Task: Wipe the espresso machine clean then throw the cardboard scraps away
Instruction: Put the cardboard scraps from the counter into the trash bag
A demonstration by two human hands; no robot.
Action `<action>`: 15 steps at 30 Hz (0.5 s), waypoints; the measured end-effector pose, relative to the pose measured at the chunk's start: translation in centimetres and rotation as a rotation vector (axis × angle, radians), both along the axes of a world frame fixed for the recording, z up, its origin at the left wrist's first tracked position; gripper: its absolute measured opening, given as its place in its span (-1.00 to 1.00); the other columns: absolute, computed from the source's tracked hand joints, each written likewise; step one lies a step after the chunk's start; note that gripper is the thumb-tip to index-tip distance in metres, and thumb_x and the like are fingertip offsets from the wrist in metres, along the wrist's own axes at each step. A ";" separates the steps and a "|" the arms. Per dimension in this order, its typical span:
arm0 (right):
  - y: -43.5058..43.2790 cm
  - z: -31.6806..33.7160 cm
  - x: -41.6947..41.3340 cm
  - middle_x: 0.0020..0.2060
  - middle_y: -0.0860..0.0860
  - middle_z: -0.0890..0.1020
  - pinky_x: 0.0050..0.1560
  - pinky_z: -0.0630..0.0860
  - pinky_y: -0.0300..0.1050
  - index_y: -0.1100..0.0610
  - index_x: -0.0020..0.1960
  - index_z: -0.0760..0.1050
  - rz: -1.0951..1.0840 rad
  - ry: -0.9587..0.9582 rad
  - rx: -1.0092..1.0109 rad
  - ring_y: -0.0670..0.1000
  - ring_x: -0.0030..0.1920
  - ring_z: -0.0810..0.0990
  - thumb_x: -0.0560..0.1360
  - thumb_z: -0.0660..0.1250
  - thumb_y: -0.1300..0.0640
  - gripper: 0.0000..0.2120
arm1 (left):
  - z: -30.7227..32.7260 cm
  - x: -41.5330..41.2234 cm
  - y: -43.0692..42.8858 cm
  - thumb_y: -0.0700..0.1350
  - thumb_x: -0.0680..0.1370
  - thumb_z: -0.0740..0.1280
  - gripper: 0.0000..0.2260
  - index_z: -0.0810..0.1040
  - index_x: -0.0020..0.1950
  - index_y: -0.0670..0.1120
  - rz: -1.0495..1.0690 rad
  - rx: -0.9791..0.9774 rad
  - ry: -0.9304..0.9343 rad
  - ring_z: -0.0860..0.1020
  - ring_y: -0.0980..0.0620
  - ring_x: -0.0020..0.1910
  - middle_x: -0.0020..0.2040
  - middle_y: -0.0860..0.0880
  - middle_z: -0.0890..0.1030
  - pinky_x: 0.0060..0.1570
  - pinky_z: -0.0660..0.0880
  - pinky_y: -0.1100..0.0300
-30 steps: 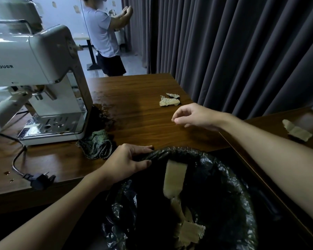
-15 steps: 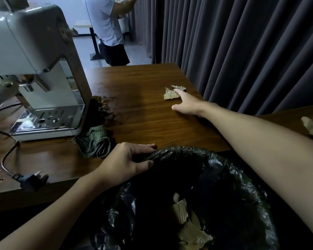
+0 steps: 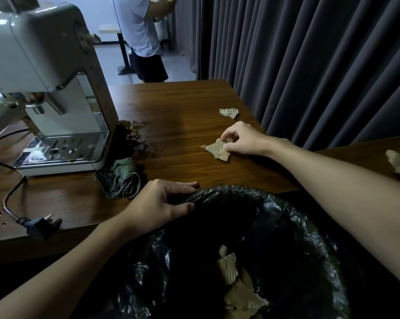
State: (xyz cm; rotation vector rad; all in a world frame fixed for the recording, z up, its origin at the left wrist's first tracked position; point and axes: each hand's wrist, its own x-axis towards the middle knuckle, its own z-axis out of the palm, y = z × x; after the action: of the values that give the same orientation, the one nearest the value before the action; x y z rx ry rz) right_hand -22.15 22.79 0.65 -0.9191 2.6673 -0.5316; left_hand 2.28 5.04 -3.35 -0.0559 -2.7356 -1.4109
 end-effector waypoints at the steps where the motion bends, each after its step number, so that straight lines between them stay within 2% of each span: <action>1: 0.3 0.1 0.2 0.22 -0.04 0.53 0.36 0.35 0.21 -0.26 -0.05 0.53 0.001 -0.011 -0.004 0.07 0.30 0.44 0.33 0.40 -0.15 -0.80 | 0.0 0.0 0.0 -0.15 0.47 0.53 -0.64 0.65 0.25 0.01 0.003 -0.003 0.002 0.52 0.33 0.28 0.27 0.22 0.60 0.36 0.41 0.27; 4: 1.0 0.4 0.6 0.08 -0.06 0.55 0.21 0.50 0.01 -0.08 0.24 0.46 -0.036 -0.104 -0.090 -0.01 0.12 0.54 0.41 0.50 0.05 -0.56 | -0.1 0.0 0.1 -0.16 0.46 0.53 -0.64 0.65 0.25 -0.01 0.011 -0.005 0.002 0.52 0.33 0.27 0.27 0.20 0.60 0.37 0.41 0.27; 6: 1.4 0.9 1.3 0.01 -0.03 0.53 0.05 0.51 -0.14 0.01 0.35 0.38 -0.047 -0.152 -0.138 -0.04 0.03 0.54 0.41 0.51 0.12 -0.44 | -0.1 0.0 0.0 -0.17 0.46 0.54 -0.65 0.66 0.23 -0.01 0.007 0.010 0.008 0.53 0.30 0.27 0.26 0.19 0.61 0.38 0.41 0.24; 7: 1.6 1.2 1.6 0.02 -0.02 0.53 -0.01 0.49 -0.18 0.03 0.35 0.39 -0.059 -0.160 -0.152 -0.05 0.01 0.53 0.42 0.51 0.14 -0.45 | -0.1 0.0 0.0 -0.18 0.46 0.54 -0.65 0.66 0.23 -0.01 0.006 0.017 0.009 0.53 0.29 0.27 0.26 0.18 0.62 0.38 0.41 0.23; 9: 2.2 2.0 2.1 0.10 0.04 0.54 -0.01 0.47 -0.21 0.08 0.26 0.49 -0.091 -0.191 -0.187 -0.05 0.05 0.53 0.45 0.47 0.20 -0.60 | 0.0 0.1 0.1 -0.19 0.46 0.54 -0.66 0.67 0.22 -0.01 0.004 0.028 0.010 0.54 0.29 0.27 0.26 0.16 0.62 0.37 0.42 0.25; 12: 3.3 3.9 3.2 0.14 0.20 0.57 -0.08 0.60 -0.16 0.16 0.12 0.53 -0.107 -0.411 -0.351 0.03 0.03 0.61 0.49 0.39 0.33 -0.77 | 0.2 0.3 0.3 -0.19 0.46 0.53 -0.68 0.67 0.20 0.00 0.007 0.044 0.016 0.54 0.29 0.26 0.25 0.17 0.62 0.35 0.43 0.27; 15: 4.6 6.3 4.5 0.17 0.21 0.57 0.15 0.59 0.01 0.20 0.19 0.52 -0.008 -0.669 -0.396 0.13 0.14 0.61 0.49 0.37 0.33 -0.71 | 0.3 0.3 0.3 -0.20 0.46 0.53 -0.69 0.68 0.17 0.05 0.009 0.054 0.019 0.55 0.30 0.25 0.23 0.19 0.62 0.32 0.43 0.31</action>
State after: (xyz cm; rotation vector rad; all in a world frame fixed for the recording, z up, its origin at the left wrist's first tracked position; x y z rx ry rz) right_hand -17.62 27.36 6.91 -0.6593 1.9916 -1.1616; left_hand 2.56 5.32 -3.09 -0.0544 -2.6776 -1.4741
